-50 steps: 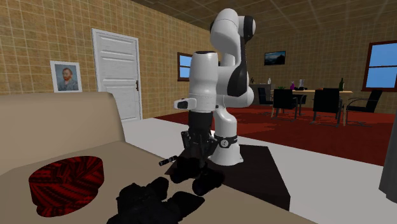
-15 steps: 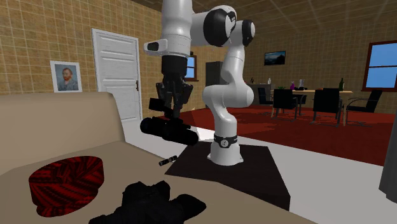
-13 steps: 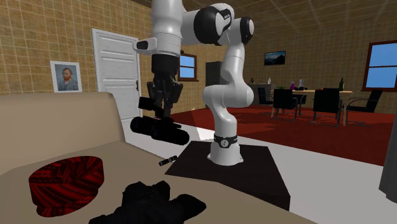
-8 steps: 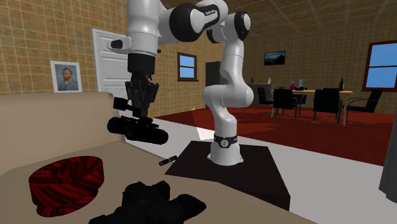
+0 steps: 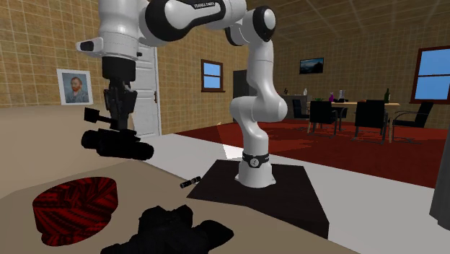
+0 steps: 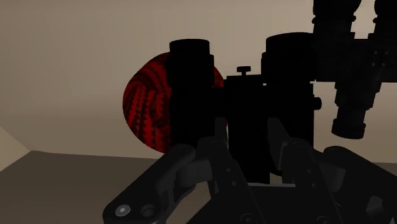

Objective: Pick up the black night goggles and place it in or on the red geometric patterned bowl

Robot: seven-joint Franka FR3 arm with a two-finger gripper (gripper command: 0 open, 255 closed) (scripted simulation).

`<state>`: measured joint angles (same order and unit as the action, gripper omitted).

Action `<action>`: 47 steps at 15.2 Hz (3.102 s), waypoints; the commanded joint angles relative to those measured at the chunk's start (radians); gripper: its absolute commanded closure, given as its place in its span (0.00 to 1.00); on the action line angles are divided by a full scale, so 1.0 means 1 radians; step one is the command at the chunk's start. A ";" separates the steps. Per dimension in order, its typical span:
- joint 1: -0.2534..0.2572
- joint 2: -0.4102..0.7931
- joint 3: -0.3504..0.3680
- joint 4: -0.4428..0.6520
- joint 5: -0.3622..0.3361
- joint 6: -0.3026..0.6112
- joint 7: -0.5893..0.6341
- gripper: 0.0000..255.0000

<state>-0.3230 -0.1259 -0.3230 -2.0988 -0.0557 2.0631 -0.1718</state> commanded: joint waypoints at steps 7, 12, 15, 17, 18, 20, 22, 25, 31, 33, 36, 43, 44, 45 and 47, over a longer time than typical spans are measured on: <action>-0.071 0.279 -0.074 0.342 0.122 -0.080 -0.189 1.00; -0.098 0.352 -0.078 0.399 0.157 -0.070 -0.227 1.00; -0.098 0.360 -0.077 0.369 0.162 -0.032 -0.231 1.00; -0.099 0.367 -0.076 0.350 0.165 -0.008 -0.233 1.00; -0.099 0.370 -0.075 0.341 0.167 0.005 -0.235 1.00; -0.099 0.378 -0.074 0.324 0.172 0.029 -0.238 1.00; -0.100 0.386 -0.072 0.307 0.177 0.053 -0.241 1.00; -0.102 0.401 -0.070 0.284 0.185 0.089 -0.246 1.00; -0.104 0.419 -0.066 0.261 0.195 0.129 -0.253 1.00; -0.104 0.419 -0.066 0.261 0.195 0.129 -0.253 1.00; -0.104 0.419 -0.066 0.261 0.195 0.129 -0.253 1.00; -0.101 0.402 -0.069 0.273 0.186 0.101 -0.247 0.00; -0.099 0.386 -0.072 0.286 0.177 0.073 -0.242 0.00; -0.097 0.371 -0.074 0.301 0.170 0.045 -0.237 0.00; -0.095 0.360 -0.076 0.314 0.164 0.022 -0.233 0.00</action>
<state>-0.4182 0.2369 -0.3981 -1.7949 0.1103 2.0992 -0.4059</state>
